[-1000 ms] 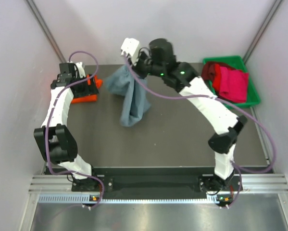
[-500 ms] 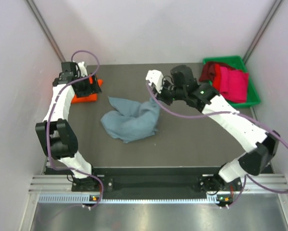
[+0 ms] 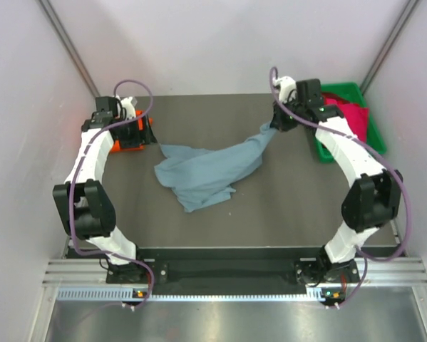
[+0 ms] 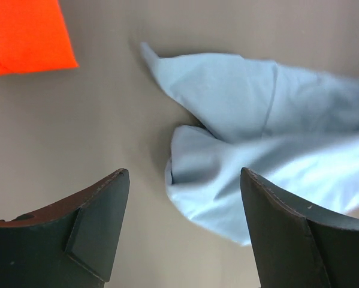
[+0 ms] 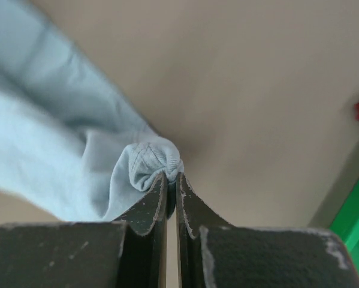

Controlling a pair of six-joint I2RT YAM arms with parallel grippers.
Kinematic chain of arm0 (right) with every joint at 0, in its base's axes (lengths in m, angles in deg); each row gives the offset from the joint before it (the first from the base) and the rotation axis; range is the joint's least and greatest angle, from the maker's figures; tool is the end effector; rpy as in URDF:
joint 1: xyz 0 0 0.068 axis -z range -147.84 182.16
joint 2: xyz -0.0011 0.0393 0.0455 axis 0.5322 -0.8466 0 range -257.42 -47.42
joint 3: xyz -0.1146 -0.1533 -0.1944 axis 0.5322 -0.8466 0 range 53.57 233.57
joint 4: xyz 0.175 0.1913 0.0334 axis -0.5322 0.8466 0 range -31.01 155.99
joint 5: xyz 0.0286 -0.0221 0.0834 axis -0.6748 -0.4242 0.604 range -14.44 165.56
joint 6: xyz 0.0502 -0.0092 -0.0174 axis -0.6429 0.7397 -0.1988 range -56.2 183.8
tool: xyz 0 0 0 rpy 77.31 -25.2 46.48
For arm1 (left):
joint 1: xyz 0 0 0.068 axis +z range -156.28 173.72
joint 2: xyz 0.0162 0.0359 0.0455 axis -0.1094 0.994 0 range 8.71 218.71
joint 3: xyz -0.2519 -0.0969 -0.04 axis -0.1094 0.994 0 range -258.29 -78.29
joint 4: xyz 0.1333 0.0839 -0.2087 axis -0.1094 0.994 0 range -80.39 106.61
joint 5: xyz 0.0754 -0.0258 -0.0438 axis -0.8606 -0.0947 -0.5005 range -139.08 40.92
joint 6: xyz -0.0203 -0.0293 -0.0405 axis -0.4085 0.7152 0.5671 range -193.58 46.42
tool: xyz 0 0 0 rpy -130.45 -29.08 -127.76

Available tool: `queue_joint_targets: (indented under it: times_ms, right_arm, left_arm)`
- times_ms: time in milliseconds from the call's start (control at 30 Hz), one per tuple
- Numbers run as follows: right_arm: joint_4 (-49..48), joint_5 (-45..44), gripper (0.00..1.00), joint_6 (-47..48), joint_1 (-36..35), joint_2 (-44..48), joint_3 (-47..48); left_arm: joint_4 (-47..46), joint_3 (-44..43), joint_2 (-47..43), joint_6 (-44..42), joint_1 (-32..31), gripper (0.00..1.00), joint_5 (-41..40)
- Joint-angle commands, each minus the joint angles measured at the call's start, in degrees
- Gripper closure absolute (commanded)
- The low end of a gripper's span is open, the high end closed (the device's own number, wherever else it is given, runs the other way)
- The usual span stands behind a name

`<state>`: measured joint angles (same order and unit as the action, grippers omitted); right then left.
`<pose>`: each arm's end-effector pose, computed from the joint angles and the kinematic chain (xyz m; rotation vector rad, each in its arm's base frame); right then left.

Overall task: Fold and stack the t-shirts
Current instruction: Flatten the tshirt out

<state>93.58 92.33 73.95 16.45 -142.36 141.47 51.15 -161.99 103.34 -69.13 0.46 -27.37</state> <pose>0.3572 0.1110 0.3342 -0.6586 2.1930 0.3860 0.3576 0.0291 0.3041 -0.0797 2.4487 -0.4522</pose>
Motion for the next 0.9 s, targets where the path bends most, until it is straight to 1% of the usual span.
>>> queue_joint_targets:
  times_ms: [0,33,67,133,200,233,300,333,367,400,433,500,600,733,833,867]
  right_arm:
    - [-6.99,1.77,1.0,-7.6,5.24,-6.56,6.05]
    - [-7.25,1.25,1.0,-8.13,6.2,-10.32,7.1]
    - [-7.25,0.81,1.0,-8.65,7.78,-12.18,9.37]
    - [-7.26,-1.38,1.0,-9.79,8.67,-16.92,11.58]
    - [-7.34,-1.66,1.0,-9.63,9.29,-19.31,13.79]
    - [-7.69,-1.75,1.0,-9.28,9.11,-20.71,14.23]
    - [-8.04,-1.92,1.0,-9.01,8.76,-21.78,14.67]
    - [-8.48,-2.36,0.97,-8.75,8.5,-21.7,14.5]
    - [-8.4,-2.45,0.87,-8.14,8.24,-21.61,14.23]
    - [-8.4,-2.27,0.61,-7.7,7.97,-21.26,14.06]
    - [-8.05,-2.01,0.55,-7.08,7.8,-20.12,13.88]
    - [-7.96,-1.49,0.49,-4.97,6.83,-18.28,12.83]
    - [-8.4,0.18,0.47,-2.69,5.16,-14.15,10.37]
    - [-9.19,2.03,0.46,2.05,1.91,-9.48,5.63]
    - [-9.45,3.17,0.46,1.89,0.24,-8.95,2.99]
    - [-9.19,3.35,0.46,1.54,0.06,-9.3,2.98]
  left_arm:
    - [-0.15,0.91,-4.01,-3.04,-2.08,0.21,2.89]
    - [0.55,1.08,-4.45,-3.48,-3.22,0.21,3.5]
    - [0.82,1.26,-4.71,-3.92,-3.92,0.21,4.29]
    - [2.13,2.14,-5.42,-5.4,-5.94,0.21,5.26]
    - [3.11,3.1,-5.95,-6.73,-6.57,0.21,6.85]
    - [3.63,3.54,-6.73,-6.99,-9.44,0.21,6.76]
    - [3.9,5.56,-7.53,-8.13,-10.95,0.21,6.94]
    - [4.16,6.26,-8.14,-8.57,-12.35,0.22,6.94]
    - [4.77,7.49,-8.41,-9.36,-12.89,0.23,6.85]
    - [5.13,8.11,-8.58,-9.63,-13.33,0.23,6.85]
    - [5.3,8.72,-9.02,-9.81,-13.86,0.23,7.11]
    - [5.74,10.74,-9.2,-9.98,-14.21,0.24,7.2]
    - [5.57,12.42,-8.5,-9.72,-14.83,0.25,7.46]
    - [4.08,12.6,-5.61,-8.58,-15.27,0.26,7.64]
    - [3.11,10.41,-2.71,-7.7,-15.27,0.26,5.54]
    - [3.02,8.49,-1.91,-7.87,-15.27,0.26,4.57]
